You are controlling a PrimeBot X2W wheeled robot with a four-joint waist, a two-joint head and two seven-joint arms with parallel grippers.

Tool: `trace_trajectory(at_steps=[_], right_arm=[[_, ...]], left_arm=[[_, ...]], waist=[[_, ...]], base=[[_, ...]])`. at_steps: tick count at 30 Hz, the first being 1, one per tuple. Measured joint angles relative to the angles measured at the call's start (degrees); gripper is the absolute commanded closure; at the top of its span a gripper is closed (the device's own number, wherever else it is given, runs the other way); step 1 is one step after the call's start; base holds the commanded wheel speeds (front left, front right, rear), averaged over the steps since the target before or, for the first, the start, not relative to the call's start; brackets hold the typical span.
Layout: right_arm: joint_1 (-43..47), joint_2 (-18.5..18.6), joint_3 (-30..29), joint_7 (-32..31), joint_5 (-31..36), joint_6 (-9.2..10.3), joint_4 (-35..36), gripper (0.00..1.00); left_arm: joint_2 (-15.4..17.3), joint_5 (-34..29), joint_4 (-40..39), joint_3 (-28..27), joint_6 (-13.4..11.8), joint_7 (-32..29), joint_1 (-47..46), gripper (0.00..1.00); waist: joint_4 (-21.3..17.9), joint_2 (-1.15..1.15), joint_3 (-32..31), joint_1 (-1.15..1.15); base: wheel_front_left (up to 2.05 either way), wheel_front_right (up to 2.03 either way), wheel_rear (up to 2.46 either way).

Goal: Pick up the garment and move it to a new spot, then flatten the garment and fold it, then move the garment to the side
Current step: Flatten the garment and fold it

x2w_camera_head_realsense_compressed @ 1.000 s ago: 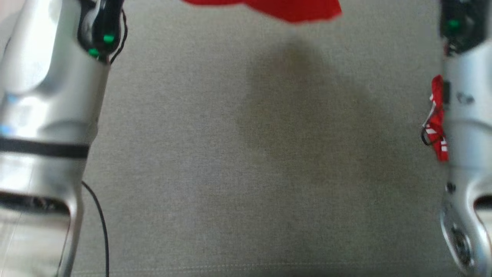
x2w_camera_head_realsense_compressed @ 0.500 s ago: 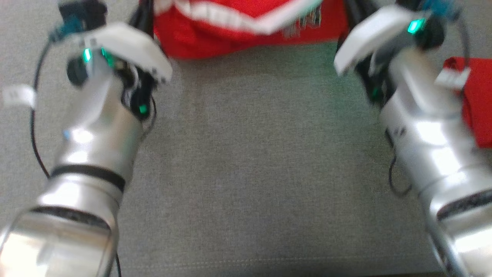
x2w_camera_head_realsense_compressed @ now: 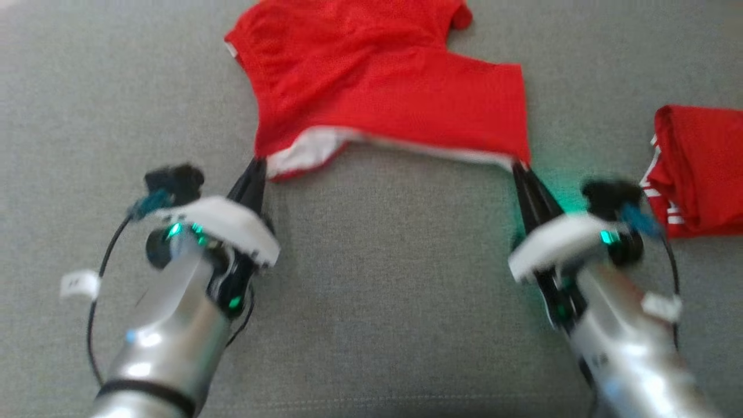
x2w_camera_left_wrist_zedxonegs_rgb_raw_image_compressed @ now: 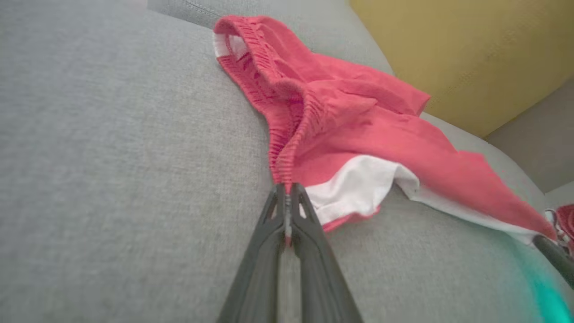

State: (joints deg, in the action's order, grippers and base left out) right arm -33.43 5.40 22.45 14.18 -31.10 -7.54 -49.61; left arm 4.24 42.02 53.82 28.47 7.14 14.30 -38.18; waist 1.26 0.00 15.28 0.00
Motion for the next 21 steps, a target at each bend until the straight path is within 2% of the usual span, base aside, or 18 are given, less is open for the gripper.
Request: trace_trajectory(at_steps=[6, 9, 12, 13, 15, 21], right_arm=[[15.34, 1.65, -6.13, -0.09, 2.48, 0.00, 12.46, 1.00], [23.87, 1.64, -9.73, -2.99, 4.66, 0.00, 20.72, 1.00], [32.76, 1.12, -13.63, -7.89, 7.36, 0.00, 30.34, 1.00], [38.62, 0.09, -15.99, -11.91, 9.12, 0.00, 36.98, 1.00], [44.03, -1.09, -18.15, -15.77, 10.58, 0.00, 43.23, 1.00], [56.12, -2.96, -21.29, -24.61, 12.28, 0.00, 57.06, 1.00]], left_arm=[[4.67, -0.82, -11.83, 0.35, 0.00, 0.00, 11.59, 1.00], [6.27, -1.16, -17.93, 0.76, -0.60, -0.03, 18.02, 1.00], [8.22, -1.16, -25.38, 1.13, -3.07, -1.27, 24.24, 1.00], [9.43, -1.11, -31.15, 1.23, -5.41, -2.92, 28.38, 1.00], [10.63, -1.10, -36.86, 1.24, -8.00, -4.47, 32.56, 1.00], [14.25, -0.51, -51.33, 1.37, -14.34, -9.22, 43.87, 1.00]], waist=[[0.08, 0.00, -4.02, 0.00], [0.16, 0.00, -6.12, 0.00], [0.17, 0.00, -8.07, 0.00], [0.14, 0.00, -9.33, 0.00], [0.08, 0.00, -10.44, 0.00], [-0.27, 0.00, -12.56, 0.00]], base=[[0.00, 0.00, 0.00], [0.00, 0.00, 0.00], [0.00, 0.00, 0.00], [0.00, 0.00, 0.00], [0.00, 0.00, 0.00], [0.00, 0.00, 0.00]])
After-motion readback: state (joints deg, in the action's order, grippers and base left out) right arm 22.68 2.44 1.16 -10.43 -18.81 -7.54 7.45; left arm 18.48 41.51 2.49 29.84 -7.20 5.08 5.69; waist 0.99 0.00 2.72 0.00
